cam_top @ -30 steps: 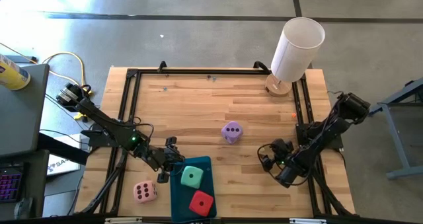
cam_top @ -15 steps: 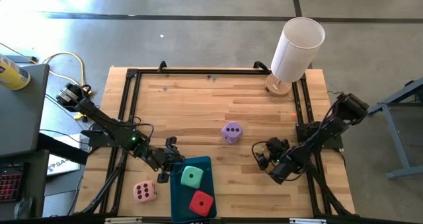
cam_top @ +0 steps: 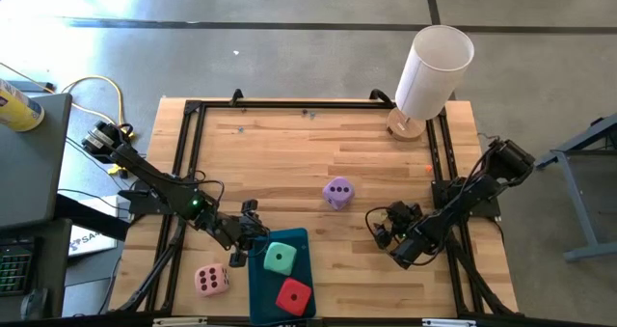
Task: Pick & Place Dice
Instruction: Put the small green die into the blue bin, then put the big violet die into the blue bin
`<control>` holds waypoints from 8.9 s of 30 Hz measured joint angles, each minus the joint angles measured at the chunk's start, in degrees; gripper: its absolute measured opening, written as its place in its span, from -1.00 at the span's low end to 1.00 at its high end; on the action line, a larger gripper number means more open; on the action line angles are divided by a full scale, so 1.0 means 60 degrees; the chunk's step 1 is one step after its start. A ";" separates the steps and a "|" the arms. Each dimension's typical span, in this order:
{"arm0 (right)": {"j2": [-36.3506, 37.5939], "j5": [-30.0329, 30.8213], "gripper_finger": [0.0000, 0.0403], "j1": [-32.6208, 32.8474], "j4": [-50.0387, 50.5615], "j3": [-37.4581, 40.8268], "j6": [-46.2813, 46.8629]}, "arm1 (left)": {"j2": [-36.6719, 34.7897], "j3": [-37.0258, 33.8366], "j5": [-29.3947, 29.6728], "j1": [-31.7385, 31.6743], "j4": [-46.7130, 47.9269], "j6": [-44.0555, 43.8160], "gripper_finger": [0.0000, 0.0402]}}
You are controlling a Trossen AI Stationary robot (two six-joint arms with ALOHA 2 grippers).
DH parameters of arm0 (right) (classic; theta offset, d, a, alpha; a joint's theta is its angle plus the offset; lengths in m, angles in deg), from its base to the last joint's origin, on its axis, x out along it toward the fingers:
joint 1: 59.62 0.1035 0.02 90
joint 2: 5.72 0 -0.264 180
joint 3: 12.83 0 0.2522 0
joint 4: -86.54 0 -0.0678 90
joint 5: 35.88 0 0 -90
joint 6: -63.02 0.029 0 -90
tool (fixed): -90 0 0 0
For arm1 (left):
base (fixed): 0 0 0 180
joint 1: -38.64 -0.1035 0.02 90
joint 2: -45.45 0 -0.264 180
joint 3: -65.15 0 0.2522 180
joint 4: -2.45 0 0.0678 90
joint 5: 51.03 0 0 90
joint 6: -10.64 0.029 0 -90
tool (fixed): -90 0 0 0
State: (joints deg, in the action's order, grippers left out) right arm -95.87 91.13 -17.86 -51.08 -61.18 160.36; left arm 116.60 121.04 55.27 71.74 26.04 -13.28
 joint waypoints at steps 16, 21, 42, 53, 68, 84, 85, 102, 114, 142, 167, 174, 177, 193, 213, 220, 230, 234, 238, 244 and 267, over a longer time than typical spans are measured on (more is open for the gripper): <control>-0.0015 -0.0086 0.07 -0.0177 -0.0047 0.0025 0.0014 | 0.0000 0.0000 0.0000 0.0000 0.0000 0.0000 -0.55; -0.0004 -0.0337 -0.04 -0.0244 -0.0017 0.0010 -0.0020 | 0.0000 0.0002 0.0000 0.0000 0.0000 0.0000 -0.55; -0.0007 -0.0553 -0.56 -0.0244 -0.0007 0.0014 -0.0026 | 0.0000 0.0003 0.0000 0.0004 0.0000 -0.0004 -0.55; -0.0004 -0.0603 -0.80 -0.0233 -0.0035 0.0007 -0.0270 | 0.0000 0.0000 0.0000 0.0000 0.0000 -0.0004 -0.55; -0.0033 -0.0776 -0.80 -0.0662 0.0656 -0.1235 -0.2314 | 0.0000 0.0000 0.0001 0.0004 0.0000 -0.0004 -0.55; -0.0007 0.0324 -0.80 -0.1807 -0.3689 -0.3531 -1.0620 | 0.0000 0.0002 0.0007 0.0001 -0.0542 0.0559 -0.55; -0.0008 0.0003 -0.80 -0.1919 -0.4244 -0.3531 -1.1173 | 0.0000 0.0000 0.0007 0.0001 -0.0585 0.0593 -0.55; -0.2365 -0.5308 -0.80 -0.3440 -0.8096 -0.4250 -1.4191 | 0.0004 0.0000 0.0362 0.0000 -0.1226 0.1445 -0.55; -0.3355 -0.6670 -0.79 -0.3741 -0.6822 -0.5396 -1.4305 | 0.0004 0.0000 0.0386 -0.0069 -0.1505 0.1767 -0.55; -0.3348 -0.6087 -0.10 -0.3649 -0.7100 -0.5396 -1.5020 | 0.0004 0.0000 0.0390 -0.0069 -0.1501 0.1738 -0.55; -0.3322 -0.5496 0.37 -0.3528 -0.7458 -0.5392 -1.4998 | 0.0004 0.0000 0.0390 -0.0069 -0.1435 0.1701 -0.55; -0.3260 -0.5551 0.37 -0.3530 -0.7454 -0.5388 -1.4948 | 0.0004 0.0000 0.0390 -0.0069 -0.1428 0.1701 -0.55; -0.3260 -0.5914 0.37 -0.3530 -0.7522 -0.5388 -1.4917 | 0.0004 0.0000 0.0387 -0.0069 -0.1428 0.1701 -0.55; -0.3264 -0.5873 0.61 -0.3462 -0.7772 -0.5388 -1.5193 | 0.0007 0.0000 0.0386 -0.0069 -0.1424 0.1704 -0.55; -0.3271 -0.6003 0.59 -0.3461 -0.7879 -0.5388 -1.4666 | 0.0007 0.0000 0.0386 -0.0069 -0.1424 0.1688 -0.55; -0.3275 -0.5703 0.41 -0.3253 -0.7894 -0.5388 -1.4949 | 0.0007 0.0000 0.0386 -0.0069 -0.1424 0.1677 -0.55; -0.3275 -0.5128 0.40 -0.3144 -0.8077 -0.5388 -1.5191 | 0.0007 0.0000 0.0386 -0.0069 -0.1424 0.1664 -0.55; -0.3275 -0.4836 0.45 -0.3082 -0.8094 -0.5388 -1.5383 | 0.0007 0.0000 0.0382 -0.0069 -0.1424 0.1665 -0.55; -0.3128 -0.4261 0.47 -0.3078 -0.7949 -0.5380 -1.5530 | 0.0007 0.0000 0.0296 -0.0066 -0.1424 0.1665 -0.55; -0.2948 -0.2894 0.56 -0.2908 -0.8131 -0.5377 -1.5930 | 0.0007 0.0002 0.0258 -0.0036 -0.1421 0.1665 -0.55; -0.2914 -0.1980 0.88 -0.2667 -0.8386 -0.5381 -1.6240 | 0.0007 0.0000 0.0244 -0.0040 -0.1441 0.1672 -0.55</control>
State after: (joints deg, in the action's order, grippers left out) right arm -113.36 79.24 -33.86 -101.39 -93.47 62.92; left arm 116.65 121.04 56.73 71.50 17.39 -3.25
